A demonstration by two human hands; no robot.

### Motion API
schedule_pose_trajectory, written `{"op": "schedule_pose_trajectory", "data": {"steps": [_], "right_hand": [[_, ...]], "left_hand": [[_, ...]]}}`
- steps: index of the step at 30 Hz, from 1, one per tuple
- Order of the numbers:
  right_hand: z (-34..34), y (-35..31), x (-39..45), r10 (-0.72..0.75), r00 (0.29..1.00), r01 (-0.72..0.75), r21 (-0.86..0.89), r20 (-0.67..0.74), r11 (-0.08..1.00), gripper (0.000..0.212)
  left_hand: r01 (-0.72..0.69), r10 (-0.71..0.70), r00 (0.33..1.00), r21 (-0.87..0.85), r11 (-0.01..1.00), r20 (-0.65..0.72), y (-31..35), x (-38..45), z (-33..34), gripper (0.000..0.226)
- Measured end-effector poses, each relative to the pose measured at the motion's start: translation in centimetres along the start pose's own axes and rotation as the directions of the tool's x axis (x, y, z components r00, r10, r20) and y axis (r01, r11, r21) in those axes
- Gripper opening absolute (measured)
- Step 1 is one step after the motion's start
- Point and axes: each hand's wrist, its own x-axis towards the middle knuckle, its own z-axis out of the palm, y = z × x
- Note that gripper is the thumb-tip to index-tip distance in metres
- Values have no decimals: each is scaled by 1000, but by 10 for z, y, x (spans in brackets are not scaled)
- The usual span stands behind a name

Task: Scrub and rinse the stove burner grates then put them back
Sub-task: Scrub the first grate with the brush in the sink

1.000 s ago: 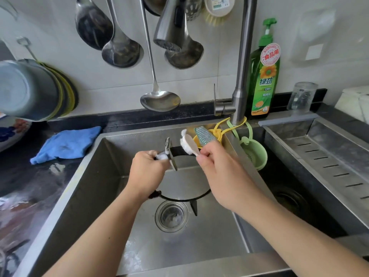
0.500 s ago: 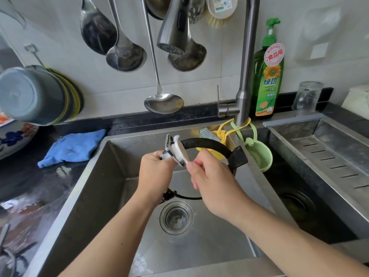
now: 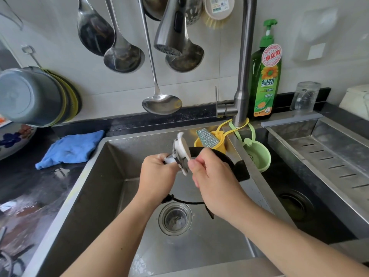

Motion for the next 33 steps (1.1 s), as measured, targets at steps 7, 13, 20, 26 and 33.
{"op": "schedule_pose_trajectory", "data": {"steps": [7, 13, 20, 26, 33], "right_hand": [[3, 3, -4, 65, 996, -61, -62, 65, 996, 30], [3, 1, -4, 63, 997, -66, -73, -37, 995, 28], [-1, 4, -1, 54, 990, -64, -70, -131, 996, 26], [-5, 9, 4, 64, 983, -79, -84, -169, 993, 29], [3, 6, -4, 55, 997, -64, -191, -52, 979, 25]], "left_hand": [[-25, 30, 994, 51, 998, -109, -8, 5, -3, 32], [-70, 80, 993, 108, 992, -92, -1, -1, -1, 37], [-140, 159, 986, 261, 955, -51, -6, -1, 7, 27], [-160, 204, 978, 453, 877, -49, -5, -2, 7, 31], [40, -13, 993, 238, 970, -115, -3, 3, 0, 47]]}}
